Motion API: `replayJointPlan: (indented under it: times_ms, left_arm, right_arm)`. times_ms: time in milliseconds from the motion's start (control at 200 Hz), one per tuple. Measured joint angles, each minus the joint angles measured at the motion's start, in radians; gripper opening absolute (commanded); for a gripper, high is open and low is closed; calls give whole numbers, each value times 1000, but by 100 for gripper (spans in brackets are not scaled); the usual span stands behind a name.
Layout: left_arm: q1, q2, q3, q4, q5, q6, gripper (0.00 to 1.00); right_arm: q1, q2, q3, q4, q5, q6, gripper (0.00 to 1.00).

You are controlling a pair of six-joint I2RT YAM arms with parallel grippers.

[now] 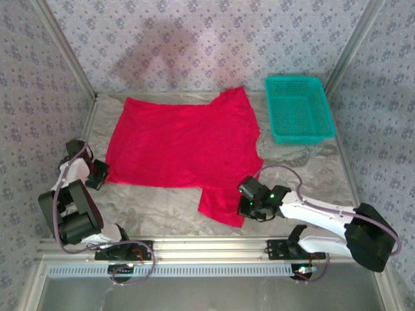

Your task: Fold the inside-out t-shirt

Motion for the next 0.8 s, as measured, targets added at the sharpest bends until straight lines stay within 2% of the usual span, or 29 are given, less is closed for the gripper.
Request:
replayJointPlan:
  times_ms: [315,440,675,725,800]
  left_arm:
    - [0,-214,0,-113,2,0,0]
    - [0,-257,0,-135,7,0,0]
    - [0,-232,0,-146,11,5,0]
    - [0,-214,0,-145,17,10,18]
    - [0,-177,0,-139,34,22,32]
  right_arm:
    - [-2,-201,150,-311,24,-49,0]
    - [-24,-200,176,-362,23,-76,0]
    - [-122,-130,243,-377,10,-153,0]
    - [-152,-121,252,-375,0,-169,0]
    - [-192,-110,254,-364,-16,-187,0]
